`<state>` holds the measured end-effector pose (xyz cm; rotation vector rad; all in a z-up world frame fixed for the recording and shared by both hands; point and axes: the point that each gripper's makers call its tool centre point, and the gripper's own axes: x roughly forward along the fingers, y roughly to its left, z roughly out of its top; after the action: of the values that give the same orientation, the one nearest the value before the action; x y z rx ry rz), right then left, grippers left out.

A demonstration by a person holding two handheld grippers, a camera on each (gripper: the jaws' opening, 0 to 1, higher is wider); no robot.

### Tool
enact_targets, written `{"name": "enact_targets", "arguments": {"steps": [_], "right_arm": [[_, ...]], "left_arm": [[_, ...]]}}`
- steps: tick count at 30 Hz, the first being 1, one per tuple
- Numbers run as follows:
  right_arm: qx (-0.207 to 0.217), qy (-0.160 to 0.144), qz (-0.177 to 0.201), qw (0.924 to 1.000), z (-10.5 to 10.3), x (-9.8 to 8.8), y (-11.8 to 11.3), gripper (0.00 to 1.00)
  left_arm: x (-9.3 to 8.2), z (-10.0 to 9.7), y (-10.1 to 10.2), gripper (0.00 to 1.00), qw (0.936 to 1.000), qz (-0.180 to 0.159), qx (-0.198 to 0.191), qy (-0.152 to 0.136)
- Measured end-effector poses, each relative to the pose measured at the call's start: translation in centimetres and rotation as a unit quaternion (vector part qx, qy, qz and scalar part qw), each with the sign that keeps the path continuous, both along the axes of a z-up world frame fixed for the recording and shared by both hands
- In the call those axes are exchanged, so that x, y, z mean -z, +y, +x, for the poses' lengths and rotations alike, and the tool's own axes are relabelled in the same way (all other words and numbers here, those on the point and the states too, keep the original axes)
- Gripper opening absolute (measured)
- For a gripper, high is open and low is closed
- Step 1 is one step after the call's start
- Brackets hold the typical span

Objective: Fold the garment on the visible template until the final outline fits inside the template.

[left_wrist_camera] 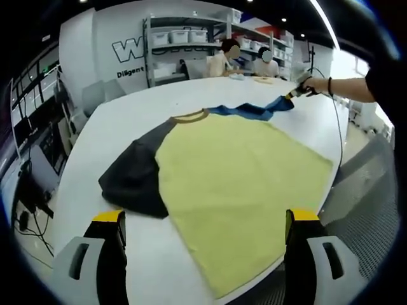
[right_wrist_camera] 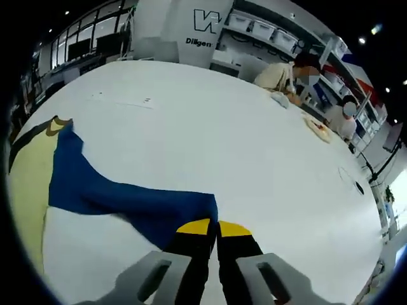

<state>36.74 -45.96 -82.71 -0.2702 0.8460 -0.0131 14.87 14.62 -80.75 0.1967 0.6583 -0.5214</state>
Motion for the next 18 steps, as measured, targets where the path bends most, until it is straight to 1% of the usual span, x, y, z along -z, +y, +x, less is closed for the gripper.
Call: {"name": "enact_targets", "arguments": {"steps": [3, 5, 6, 8, 10, 11, 12, 14, 16, 18], "right_arm": [[0.018, 0.018, 0.015, 0.9996, -1.3, 0.0, -0.6, 0.00], [0.037, 0.030, 0.040, 0.9980, -2.5, 0.1, -0.8, 0.00], [0.044, 0.030, 0.049, 0.9974, -3.0, 0.0, -0.7, 0.00], [0.051, 0.021, 0.071, 0.9960, -3.8, -0.6, -0.8, 0.00], [0.057, 0.002, 0.100, 0.9933, -4.3, -1.5, -0.9, 0.00], [0.059, 0.000, 0.104, 0.9928, -4.4, -1.6, -0.9, 0.00], [0.065, -0.009, 0.114, 0.9913, -4.9, -2.1, -1.3, 0.00], [0.071, -0.010, 0.117, 0.9905, -5.1, -2.0, -1.8, 0.00], [0.070, -0.007, 0.114, 0.9910, -5.3, -1.4, -2.4, 0.00], [0.056, 0.002, 0.104, 0.9930, -5.4, -0.4, -2.5, 0.00]], "left_arm": [[-0.2, -0.1, -0.3, 0.99, 1.0000, 0.001, 0.003, -0.002], [-0.3, -0.1, -0.4, 0.99, 1.0000, 0.000, 0.004, -0.002], [-0.3, -0.1, -0.4, 0.99, 1.0000, 0.000, 0.004, -0.003], [-0.5, -0.1, -0.5, 0.99, 1.0000, -0.002, 0.004, -0.006], [-0.5, -0.2, -0.7, 0.99, 1.0000, -0.003, 0.005, -0.004], [-0.5, -0.2, -0.7, 0.99, 1.0000, -0.002, 0.006, -0.004], [-0.6, -0.2, -0.8, 0.99, 1.0000, -0.001, 0.008, -0.005], [-0.6, -0.2, -0.9, 0.99, 0.9999, -0.002, 0.009, -0.005], [-0.6, -0.3, -1.0, 0.99, 0.9999, -0.002, 0.011, -0.003], [-0.6, -0.3, -1.1, 0.99, 0.9999, -0.001, 0.012, -0.004]]}}
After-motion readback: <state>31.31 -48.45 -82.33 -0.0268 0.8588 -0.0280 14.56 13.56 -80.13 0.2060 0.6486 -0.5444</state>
